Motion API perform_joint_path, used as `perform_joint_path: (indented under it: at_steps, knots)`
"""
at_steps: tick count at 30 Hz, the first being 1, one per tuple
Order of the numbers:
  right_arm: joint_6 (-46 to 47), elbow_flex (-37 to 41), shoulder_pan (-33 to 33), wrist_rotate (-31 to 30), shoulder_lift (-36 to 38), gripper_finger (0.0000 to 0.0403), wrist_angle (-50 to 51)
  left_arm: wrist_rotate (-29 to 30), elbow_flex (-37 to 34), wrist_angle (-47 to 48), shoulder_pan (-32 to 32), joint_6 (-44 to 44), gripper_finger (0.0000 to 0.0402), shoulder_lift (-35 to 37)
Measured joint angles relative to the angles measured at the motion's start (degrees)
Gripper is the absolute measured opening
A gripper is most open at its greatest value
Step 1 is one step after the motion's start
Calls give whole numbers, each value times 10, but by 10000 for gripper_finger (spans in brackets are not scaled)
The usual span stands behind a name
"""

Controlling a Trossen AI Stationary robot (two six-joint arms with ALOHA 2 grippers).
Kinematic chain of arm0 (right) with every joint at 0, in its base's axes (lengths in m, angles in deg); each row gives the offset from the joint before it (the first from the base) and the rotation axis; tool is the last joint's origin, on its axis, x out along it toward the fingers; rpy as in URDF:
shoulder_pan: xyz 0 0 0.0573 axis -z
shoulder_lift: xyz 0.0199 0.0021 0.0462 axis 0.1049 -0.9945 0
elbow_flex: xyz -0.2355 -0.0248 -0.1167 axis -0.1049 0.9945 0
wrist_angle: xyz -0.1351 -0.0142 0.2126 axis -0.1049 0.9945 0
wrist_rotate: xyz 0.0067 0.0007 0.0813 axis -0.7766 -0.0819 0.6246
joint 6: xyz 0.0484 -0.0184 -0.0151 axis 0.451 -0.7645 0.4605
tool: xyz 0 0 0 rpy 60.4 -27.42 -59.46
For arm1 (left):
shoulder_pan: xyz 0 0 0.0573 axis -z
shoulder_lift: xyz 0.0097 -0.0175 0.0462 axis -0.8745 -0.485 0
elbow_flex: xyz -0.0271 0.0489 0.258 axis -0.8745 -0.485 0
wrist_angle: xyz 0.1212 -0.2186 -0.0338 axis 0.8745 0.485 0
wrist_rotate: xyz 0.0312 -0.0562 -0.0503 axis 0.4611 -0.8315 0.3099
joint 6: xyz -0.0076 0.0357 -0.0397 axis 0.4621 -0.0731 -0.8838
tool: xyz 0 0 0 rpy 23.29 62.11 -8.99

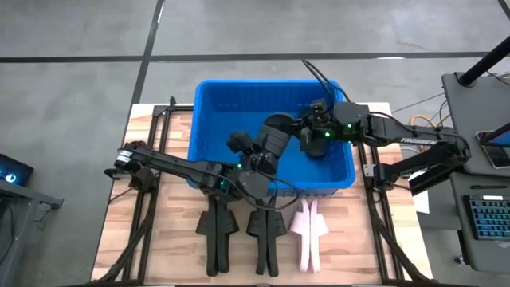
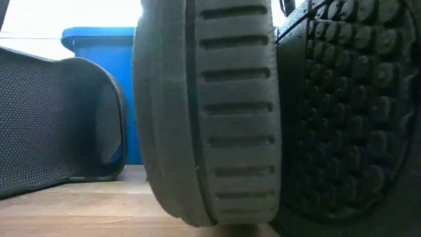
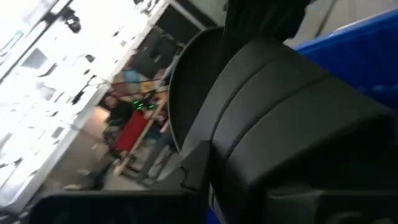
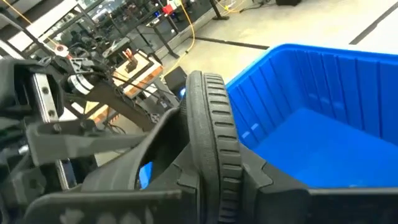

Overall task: Pick and place slides into bin
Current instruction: Put the black slide into the blue bin

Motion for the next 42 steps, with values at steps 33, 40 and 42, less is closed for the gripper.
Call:
perform_joint_path:
  at_steps: [33,40,42]
  knots:
    - [100,0,175,397,105,38,62,-294,-1,-26,5,78,242,97]
    - [88,0,179,416,104,38,61,-334,-1,-44,-5,76,242,99]
    - [95,0,179,433,104,38,61,-334,-1,-42,-11,108,242,99]
